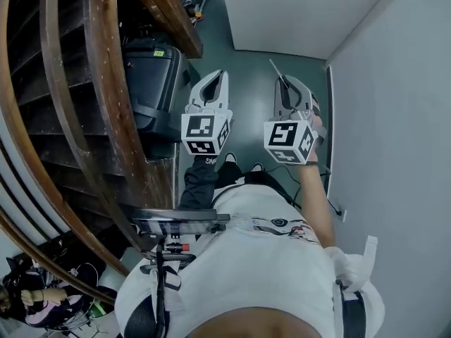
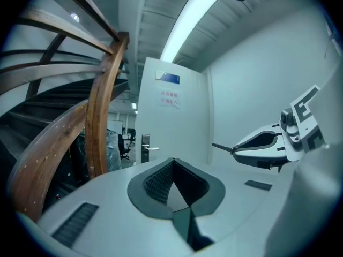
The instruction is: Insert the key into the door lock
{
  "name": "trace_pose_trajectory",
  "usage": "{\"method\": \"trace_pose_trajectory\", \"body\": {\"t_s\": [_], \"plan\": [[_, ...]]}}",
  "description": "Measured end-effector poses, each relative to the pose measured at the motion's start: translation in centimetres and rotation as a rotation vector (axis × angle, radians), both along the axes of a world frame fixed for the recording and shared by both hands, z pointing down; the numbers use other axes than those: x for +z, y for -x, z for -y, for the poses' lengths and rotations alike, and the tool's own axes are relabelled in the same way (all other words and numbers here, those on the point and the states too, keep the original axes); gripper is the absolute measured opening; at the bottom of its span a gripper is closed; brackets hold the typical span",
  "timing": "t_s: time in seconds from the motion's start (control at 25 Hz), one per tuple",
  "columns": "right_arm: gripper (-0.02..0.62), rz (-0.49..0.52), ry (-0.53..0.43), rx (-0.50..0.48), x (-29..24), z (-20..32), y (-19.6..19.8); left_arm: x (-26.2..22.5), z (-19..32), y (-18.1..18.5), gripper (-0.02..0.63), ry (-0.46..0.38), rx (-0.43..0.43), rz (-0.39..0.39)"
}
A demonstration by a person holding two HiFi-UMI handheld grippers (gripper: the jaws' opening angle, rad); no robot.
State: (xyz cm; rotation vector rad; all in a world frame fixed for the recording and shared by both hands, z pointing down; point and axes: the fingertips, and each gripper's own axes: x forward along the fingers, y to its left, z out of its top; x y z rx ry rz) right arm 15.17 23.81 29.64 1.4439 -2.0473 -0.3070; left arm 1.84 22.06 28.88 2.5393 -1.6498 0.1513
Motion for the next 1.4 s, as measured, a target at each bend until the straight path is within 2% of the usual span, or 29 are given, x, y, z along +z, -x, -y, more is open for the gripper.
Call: {"method": "trace_pose_trajectory", "body": {"t_s": [0.32,0.68,1.08,1.4], "plan": [[0.028,-0.038,0.022,0.012,2.2,6.9,2.9,2.0,6.0,3.9,0.002,0.027,-0.009,-0.002],[0.028,-0.059,-0.008,0.049,2.0,15.3,7.1,1.9,14.5,8.2,0.002,0.04,0.028,-0.013],[0.028,-0.121,0.015,0.087,4.4,20.7,7.7,4.3,20.2,9.4,0.002,0.074,0.045,-0.027],[0.028,-0.206,0.033,0.072,6.8,29.1,6.6,5.7,27.7,8.3,0.002,0.08,0.007,-0.007]]}}
